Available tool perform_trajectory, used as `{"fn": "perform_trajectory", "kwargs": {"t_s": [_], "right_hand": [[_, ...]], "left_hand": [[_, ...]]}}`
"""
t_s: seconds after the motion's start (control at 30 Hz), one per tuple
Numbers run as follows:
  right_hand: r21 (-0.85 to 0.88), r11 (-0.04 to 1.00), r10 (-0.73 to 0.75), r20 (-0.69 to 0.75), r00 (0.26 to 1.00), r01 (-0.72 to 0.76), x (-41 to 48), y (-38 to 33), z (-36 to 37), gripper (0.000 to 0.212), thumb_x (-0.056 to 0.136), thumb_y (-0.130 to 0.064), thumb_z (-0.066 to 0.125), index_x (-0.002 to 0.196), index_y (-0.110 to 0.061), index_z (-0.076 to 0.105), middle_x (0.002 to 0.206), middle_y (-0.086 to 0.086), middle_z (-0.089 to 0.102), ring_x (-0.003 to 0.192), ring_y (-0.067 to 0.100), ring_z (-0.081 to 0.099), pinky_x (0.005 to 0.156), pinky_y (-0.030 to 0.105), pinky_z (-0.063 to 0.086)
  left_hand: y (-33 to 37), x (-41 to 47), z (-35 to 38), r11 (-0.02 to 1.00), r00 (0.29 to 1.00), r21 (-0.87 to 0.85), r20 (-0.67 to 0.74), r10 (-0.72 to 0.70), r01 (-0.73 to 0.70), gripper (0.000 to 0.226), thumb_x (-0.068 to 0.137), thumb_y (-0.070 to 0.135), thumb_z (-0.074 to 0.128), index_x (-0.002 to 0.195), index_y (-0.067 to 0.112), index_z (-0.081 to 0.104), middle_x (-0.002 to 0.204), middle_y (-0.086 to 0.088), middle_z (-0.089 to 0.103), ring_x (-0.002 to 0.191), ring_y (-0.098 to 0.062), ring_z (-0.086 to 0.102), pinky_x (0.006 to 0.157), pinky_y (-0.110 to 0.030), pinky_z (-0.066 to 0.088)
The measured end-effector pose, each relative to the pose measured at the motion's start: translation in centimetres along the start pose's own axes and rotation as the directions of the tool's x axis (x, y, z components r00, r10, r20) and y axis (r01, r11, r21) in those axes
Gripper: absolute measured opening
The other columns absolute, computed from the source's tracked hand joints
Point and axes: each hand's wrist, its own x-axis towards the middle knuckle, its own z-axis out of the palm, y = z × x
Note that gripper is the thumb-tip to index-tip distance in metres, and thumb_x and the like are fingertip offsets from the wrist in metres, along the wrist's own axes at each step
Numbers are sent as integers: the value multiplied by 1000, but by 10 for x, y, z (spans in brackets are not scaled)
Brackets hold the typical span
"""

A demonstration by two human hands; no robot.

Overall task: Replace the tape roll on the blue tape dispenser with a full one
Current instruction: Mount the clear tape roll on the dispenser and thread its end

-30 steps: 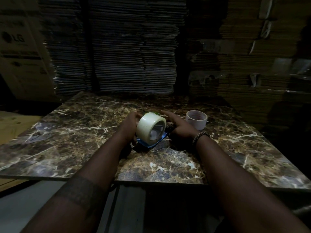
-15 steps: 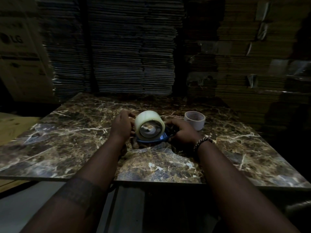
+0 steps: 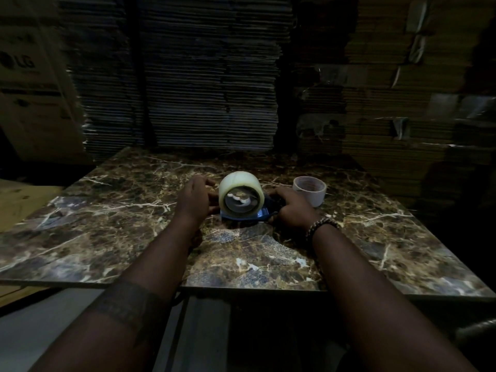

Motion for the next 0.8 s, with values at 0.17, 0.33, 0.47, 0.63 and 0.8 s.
{"fn": "perform_trajectory", "kwargs": {"t_s": [0.17, 0.33, 0.47, 0.63, 0.8], "right_hand": [[-12, 1000, 0, -8, 1000, 0, -3, -2, 1, 54, 66, -3, 79, 114, -26, 68, 114, 2, 71, 103, 22, 69, 91, 49, 62], [-33, 998, -47, -2, 999, 47, -10, -6, -4, 54, 65, -1, 76, 116, -19, 74, 108, -3, 68, 103, 20, 68, 92, 47, 61], [-23, 997, -73, -6, 997, 72, -12, -8, -4, 62, 60, -11, 74, 120, -24, 72, 119, 0, 69, 107, 19, 68, 94, 48, 61], [-6, 996, -93, 21, 995, 93, -13, -8, -6, 78, 60, -14, 77, 136, -21, 61, 132, 0, 60, 123, 20, 61, 105, 40, 55], [-14, 994, -110, 23, 994, 110, -8, -3, -6, 74, 71, -6, 84, 139, -21, 59, 129, -1, 56, 122, 19, 58, 104, 38, 52]], "left_hand": [[2, -3, 1, 1000, 1000, -1, 2, 0, 0, 39, 105, 25, 33, 117, -1, 59, 89, -25, 66, 75, -32, 66, 52, -29, 54], [3, -5, 1, 1000, 1000, -4, 4, 6, -6, 39, 105, 24, 35, 119, -3, 58, 87, -24, 65, 72, -29, 66, 54, -30, 55], [3, -5, 1, 1000, 1000, 17, 11, 20, -20, 39, 105, 23, 33, 120, -4, 57, 94, -32, 65, 71, -29, 65, 48, -27, 55], [-1, -1, 0, 998, 999, 38, 21, 49, -50, 41, 106, 25, 32, 120, -5, 56, 101, -37, 66, 75, -32, 65, 49, -30, 55], [-2, 1, 0, 998, 999, 46, 13, 51, -52, 41, 105, 26, 33, 118, -5, 57, 104, -38, 65, 75, -32, 64, 55, -33, 55]]}}
